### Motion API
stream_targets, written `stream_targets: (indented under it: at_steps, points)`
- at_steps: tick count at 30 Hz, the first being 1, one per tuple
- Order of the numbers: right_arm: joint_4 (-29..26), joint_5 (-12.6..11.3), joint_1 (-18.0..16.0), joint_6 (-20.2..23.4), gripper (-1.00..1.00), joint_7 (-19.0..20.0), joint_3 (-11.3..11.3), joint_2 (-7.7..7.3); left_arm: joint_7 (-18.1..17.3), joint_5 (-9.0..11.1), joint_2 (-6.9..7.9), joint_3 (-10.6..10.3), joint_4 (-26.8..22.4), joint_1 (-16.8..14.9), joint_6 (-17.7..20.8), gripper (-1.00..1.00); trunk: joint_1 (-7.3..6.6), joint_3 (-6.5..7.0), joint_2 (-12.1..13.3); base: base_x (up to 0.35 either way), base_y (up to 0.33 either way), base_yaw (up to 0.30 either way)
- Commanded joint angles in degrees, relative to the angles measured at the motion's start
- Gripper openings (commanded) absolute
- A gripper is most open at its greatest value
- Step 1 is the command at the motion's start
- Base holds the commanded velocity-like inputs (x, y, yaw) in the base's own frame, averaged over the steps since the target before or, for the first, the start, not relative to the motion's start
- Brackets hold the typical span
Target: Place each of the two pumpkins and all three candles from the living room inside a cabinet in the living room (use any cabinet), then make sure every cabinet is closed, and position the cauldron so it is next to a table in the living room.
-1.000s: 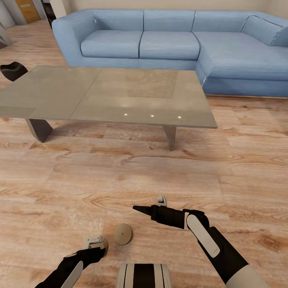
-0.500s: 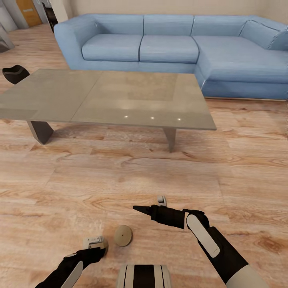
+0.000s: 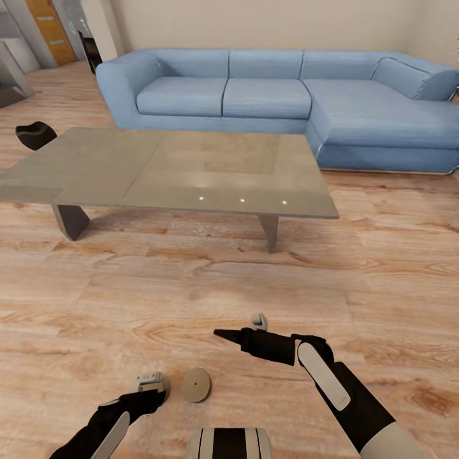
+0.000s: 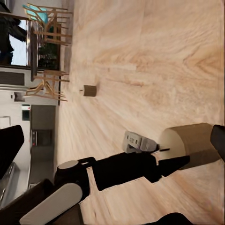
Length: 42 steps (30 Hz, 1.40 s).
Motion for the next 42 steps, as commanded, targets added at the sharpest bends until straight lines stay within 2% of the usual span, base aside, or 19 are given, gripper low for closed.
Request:
stream_targets:
  at_steps: [1, 4, 6, 9, 11, 16, 17, 18, 20, 25, 42]
  points:
    - [0.17, -0.15, -0.04, 0.14, 1.0, -0.74, 0.04, -0.04, 0.55, 0.71, 0.2, -0.19, -0.43, 0.0, 0.33, -1.0, -0.03, 0.19, 0.0, 0.0, 0.0, 0.0]
    - [1.78, -0.3, -0.04, 0.14, 1.0, -2.46, -0.19, -0.04, 0.5, 1.49, 2.31, 0.0, -4.13, 0.0, 4.93, -1.0, -0.11, 0.85, 0.04, 0.0, 0.0, 0.0]
    - [2.24, -0.33, -0.04, 0.14, 1.0, -2.74, -0.24, -0.02, 0.49, 1.66, 3.47, 0.99, -8.58, 0.04, 11.09, -1.0, -0.16, 1.29, 0.07, 0.0, 0.0, 0.0]
    - [2.47, -0.33, -0.04, 0.14, 1.0, -2.88, -0.26, 0.03, 0.47, 1.78, 4.21, 5.83, -13.45, 0.19, 17.58, -1.0, -0.24, 1.96, 0.11, 0.0, 0.0, 0.0]
    - [2.79, -0.42, -0.04, 0.14, 1.0, -2.89, -0.29, 0.03, 0.47, 1.78, 4.43, 10.51, -15.74, 0.34, 22.02, -1.0, -0.29, 2.4, 0.13, 0.0, 0.0, 0.0]
    - [3.85, -0.81, -0.04, 0.23, 1.0, -2.84, -0.42, 0.05, 0.47, 1.76, 4.55, 16.41, -17.84, 0.42, 28.68, -1.0, -0.42, 3.51, 0.2, 0.0, 0.0, 0.0]
    - [3.87, -0.82, -0.04, 0.23, 1.0, -2.84, -0.43, 0.05, 0.47, 1.75, 4.56, 16.75, -18.17, 0.42, 29.24, -1.0, -0.44, 3.73, 0.21, 0.0, 0.0, 0.0]
    - [3.96, -0.84, -0.04, 0.23, 1.0, -2.84, -0.43, 0.05, 0.47, 1.76, 4.57, 18.24, -19.37, 0.42, 31.44, -1.0, -0.47, 3.95, 0.23, 0.0, 0.0, 0.0]
    - [4.06, -0.86, -0.04, 0.18, 1.0, -2.84, -0.44, 0.05, 0.47, 1.76, 4.57, 19.62, -20.4, 0.51, 32.53, -1.0, -0.52, 4.4, 0.25, 0.0, 0.0, 0.0]
    - [4.79, -0.86, -0.04, 0.17, 1.0, -2.86, -0.44, 0.05, 0.5, 1.89, 4.58, 21.02, -21.33, 0.59, 33.37, -1.0, -0.65, 5.5, 0.32, 0.0, 0.0, 0.0]
    - [6.94, -0.95, -0.04, 0.14, 1.0, -2.84, -0.53, 0.13, 0.55, 2.09, 4.16, 21.03, -21.42, 0.68, 33.45, -1.0, -1.09, 9.27, 0.55, 0.0, 0.0, 0.0]
